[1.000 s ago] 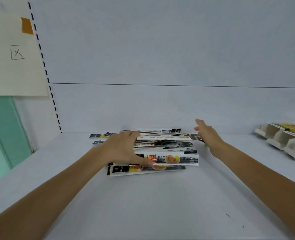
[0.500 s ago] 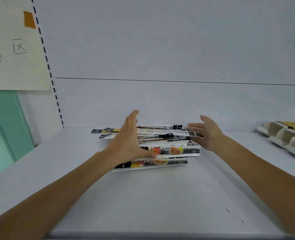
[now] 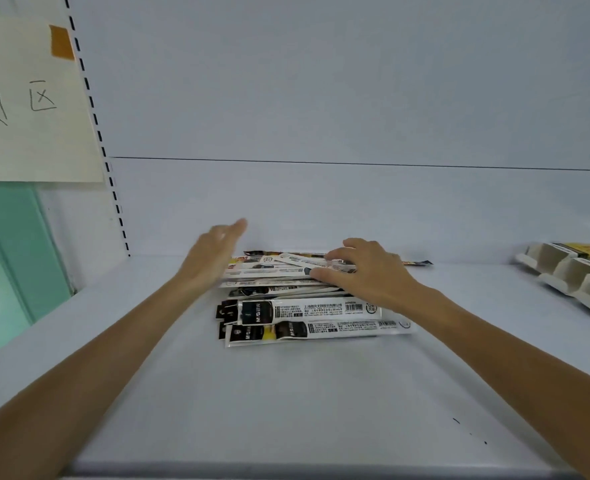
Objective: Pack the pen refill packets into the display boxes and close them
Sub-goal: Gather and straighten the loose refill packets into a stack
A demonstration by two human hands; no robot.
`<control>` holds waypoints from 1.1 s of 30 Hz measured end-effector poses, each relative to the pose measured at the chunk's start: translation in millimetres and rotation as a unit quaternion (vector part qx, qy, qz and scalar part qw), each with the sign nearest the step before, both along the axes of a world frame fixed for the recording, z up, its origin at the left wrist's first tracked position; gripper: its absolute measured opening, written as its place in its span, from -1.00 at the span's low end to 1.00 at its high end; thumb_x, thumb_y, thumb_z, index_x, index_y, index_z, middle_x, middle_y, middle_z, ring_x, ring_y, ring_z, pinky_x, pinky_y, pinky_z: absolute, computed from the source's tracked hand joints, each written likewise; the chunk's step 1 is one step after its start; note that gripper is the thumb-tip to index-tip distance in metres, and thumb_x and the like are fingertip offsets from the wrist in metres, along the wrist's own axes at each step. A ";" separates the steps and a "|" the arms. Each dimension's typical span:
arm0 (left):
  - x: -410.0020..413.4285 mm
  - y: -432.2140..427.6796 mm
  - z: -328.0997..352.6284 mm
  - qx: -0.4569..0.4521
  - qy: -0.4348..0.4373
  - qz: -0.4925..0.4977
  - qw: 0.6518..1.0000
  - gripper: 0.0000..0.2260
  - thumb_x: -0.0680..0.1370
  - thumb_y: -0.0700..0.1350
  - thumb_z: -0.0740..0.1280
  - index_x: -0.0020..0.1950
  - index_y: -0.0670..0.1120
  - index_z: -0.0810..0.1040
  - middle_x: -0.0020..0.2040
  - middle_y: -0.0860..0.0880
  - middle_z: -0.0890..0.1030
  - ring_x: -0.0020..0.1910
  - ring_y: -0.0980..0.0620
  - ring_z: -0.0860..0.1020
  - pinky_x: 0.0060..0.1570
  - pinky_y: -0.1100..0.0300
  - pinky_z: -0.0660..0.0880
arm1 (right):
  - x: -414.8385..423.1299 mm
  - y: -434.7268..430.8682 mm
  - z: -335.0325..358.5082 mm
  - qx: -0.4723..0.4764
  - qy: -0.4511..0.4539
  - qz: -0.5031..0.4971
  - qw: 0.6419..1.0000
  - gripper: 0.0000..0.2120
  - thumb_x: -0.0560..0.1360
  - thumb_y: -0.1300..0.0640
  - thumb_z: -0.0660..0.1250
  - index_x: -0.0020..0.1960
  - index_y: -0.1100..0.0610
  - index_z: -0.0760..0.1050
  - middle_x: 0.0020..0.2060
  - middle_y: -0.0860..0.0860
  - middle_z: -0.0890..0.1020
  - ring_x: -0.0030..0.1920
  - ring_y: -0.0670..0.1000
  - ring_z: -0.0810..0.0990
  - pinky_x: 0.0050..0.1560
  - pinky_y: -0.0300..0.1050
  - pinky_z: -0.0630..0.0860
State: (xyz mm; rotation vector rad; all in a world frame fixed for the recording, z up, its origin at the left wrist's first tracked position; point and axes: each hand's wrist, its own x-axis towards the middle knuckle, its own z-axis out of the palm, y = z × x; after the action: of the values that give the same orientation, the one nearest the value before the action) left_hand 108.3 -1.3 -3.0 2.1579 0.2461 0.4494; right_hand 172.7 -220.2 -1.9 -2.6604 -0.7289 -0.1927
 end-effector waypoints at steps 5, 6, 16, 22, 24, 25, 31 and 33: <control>3.4 46.4 -28.6 -0.013 0.144 0.027 0.989 -0.41 0.55 0.32 -0.08 0.48 0.03 0.21 0.49 0.01 0.24 0.46 -0.03 0.19 0.41 0.00 0.07 | 2.8 -16.6 -2.9 0.166 0.045 0.022 0.985 -0.40 0.46 -0.18 0.29 0.44 -0.08 0.22 0.44 -0.06 0.25 0.45 -0.05 0.16 0.42 -0.02 0.11; 3.6 46.9 -32.1 -0.025 0.138 0.019 0.990 -0.44 0.56 0.31 -0.07 0.43 0.05 0.27 0.47 0.02 0.28 0.44 -0.02 0.23 0.41 0.02 0.09 | 6.5 -21.0 -4.2 0.220 0.067 0.000 0.973 -0.41 0.48 -0.18 0.25 0.46 -0.05 0.21 0.45 -0.05 0.25 0.45 -0.04 0.17 0.40 -0.04 0.11; 16.2 -13.9 -29.7 -0.105 0.072 -0.027 0.992 -0.46 0.58 0.25 -0.05 0.49 0.02 0.17 0.47 0.03 0.25 0.45 -0.02 0.22 0.43 -0.01 0.12 | 16.2 1.6 -24.8 0.346 0.238 -0.122 0.899 -0.51 0.58 -0.09 0.07 0.28 0.28 0.39 0.02 0.15 0.52 0.02 0.09 0.46 0.04 -0.04 0.33; 25.0 12.5 -24.9 0.043 0.043 0.094 0.994 -0.39 0.55 0.24 0.00 0.28 -0.24 0.40 0.25 -0.27 0.48 0.18 -0.21 0.48 -0.06 0.08 0.29 | 24.6 -12.1 -14.8 0.336 0.149 -0.154 0.917 -0.62 0.56 -0.01 0.14 0.13 0.28 0.47 0.02 0.20 0.53 0.01 0.13 0.51 0.05 -0.03 0.37; 27.1 36.7 -20.0 0.022 0.041 0.139 0.989 -0.46 0.58 0.19 0.01 0.35 -0.19 0.35 0.33 -0.20 0.43 0.24 -0.18 0.42 0.08 0.04 0.29 | 41.7 -36.0 -13.4 0.316 0.095 -0.206 0.921 -0.55 0.55 0.01 0.16 0.33 0.28 0.35 0.26 0.20 0.44 0.26 0.18 0.41 0.21 -0.03 0.33; 27.6 47.8 -18.8 0.012 0.053 0.146 0.988 -0.47 0.59 0.17 0.01 0.39 -0.16 0.32 0.37 -0.18 0.39 0.30 -0.17 0.37 0.18 0.02 0.27 | 51.5 -48.2 -14.4 0.301 0.089 -0.228 0.922 -0.55 0.55 0.02 0.16 0.34 0.26 0.33 0.28 0.20 0.42 0.27 0.18 0.39 0.23 -0.02 0.32; 29.9 64.8 -30.3 0.051 0.118 0.074 0.989 -0.42 0.60 0.21 -0.04 0.52 -0.09 0.08 0.49 -0.13 0.21 0.46 -0.14 0.19 0.38 0.00 0.14 | 87.2 -70.3 -27.1 0.191 0.124 -0.279 0.933 -0.59 0.56 -0.02 0.09 0.24 0.27 0.37 0.17 0.23 0.48 0.20 0.21 0.42 0.15 -0.01 0.33; 34.6 65.3 -32.5 0.074 0.113 0.087 0.987 -0.42 0.60 0.22 -0.04 0.52 -0.08 0.06 0.50 -0.15 0.19 0.46 -0.16 0.18 0.40 -0.02 0.12 | 92.0 -63.3 -28.6 0.156 0.119 -0.286 0.938 -0.59 0.54 -0.05 0.10 0.20 0.23 0.40 0.14 0.20 0.50 0.19 0.21 0.42 0.17 0.01 0.32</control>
State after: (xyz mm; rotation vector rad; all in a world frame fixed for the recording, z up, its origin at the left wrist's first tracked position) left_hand 142.8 64.0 -35.5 2.3444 0.5471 0.3293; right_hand 264.6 -283.4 -30.5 -2.4515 0.1573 -0.1200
